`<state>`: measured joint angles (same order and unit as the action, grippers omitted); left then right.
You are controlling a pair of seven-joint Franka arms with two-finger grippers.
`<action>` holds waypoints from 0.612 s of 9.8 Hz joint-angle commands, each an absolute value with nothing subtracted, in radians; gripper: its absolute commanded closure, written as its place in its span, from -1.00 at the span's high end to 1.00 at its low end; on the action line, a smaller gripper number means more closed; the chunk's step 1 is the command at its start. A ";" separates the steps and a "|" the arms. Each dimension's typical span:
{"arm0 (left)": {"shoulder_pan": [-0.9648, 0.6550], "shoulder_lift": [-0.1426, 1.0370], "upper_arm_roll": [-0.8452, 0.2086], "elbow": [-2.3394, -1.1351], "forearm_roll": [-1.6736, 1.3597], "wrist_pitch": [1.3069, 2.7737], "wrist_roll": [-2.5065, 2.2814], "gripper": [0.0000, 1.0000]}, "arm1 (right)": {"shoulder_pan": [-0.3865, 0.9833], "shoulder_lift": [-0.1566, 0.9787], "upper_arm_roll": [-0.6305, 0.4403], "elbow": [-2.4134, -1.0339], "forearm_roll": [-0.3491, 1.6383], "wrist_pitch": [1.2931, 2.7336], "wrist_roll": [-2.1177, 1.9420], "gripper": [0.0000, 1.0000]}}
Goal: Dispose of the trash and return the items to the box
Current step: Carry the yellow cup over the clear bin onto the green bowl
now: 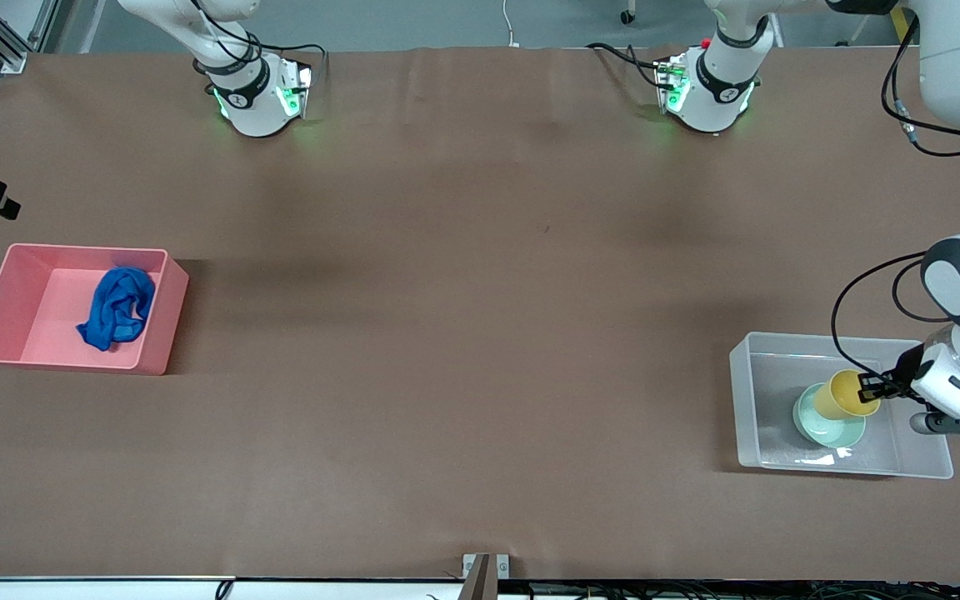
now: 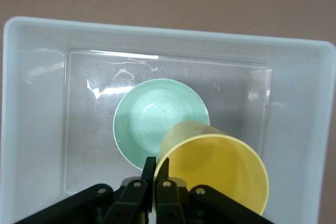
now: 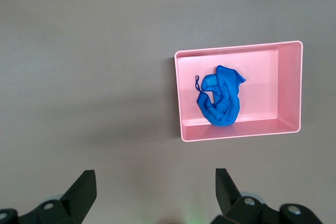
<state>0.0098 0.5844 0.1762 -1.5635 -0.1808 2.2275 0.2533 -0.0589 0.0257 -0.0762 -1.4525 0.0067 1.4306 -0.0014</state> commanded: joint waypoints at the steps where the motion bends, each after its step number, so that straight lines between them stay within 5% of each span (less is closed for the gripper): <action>1: 0.028 0.705 0.184 -1.483 -0.193 2.207 0.314 -0.98 | -0.064 0.018 -0.072 -1.459 -0.006 1.427 -0.011 1.00; 4: 0.029 0.742 0.216 -1.483 -0.202 2.207 0.371 -0.81 | -0.064 0.018 -0.072 -1.459 -0.006 1.427 -0.011 1.00; 5: 0.028 0.759 0.215 -1.474 -0.204 2.212 0.371 -0.28 | -0.066 0.018 -0.072 -1.460 -0.006 1.427 -0.011 1.00; 6: 0.028 0.755 0.213 -1.464 -0.203 2.212 0.371 0.99 | -0.066 0.018 -0.072 -1.459 -0.006 1.427 -0.011 1.00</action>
<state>0.0323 0.7141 0.2081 -1.5040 -0.1823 2.2265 0.3532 -0.0590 0.0257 -0.0766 -1.4525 0.0067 1.4304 -0.0015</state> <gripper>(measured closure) 0.859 0.000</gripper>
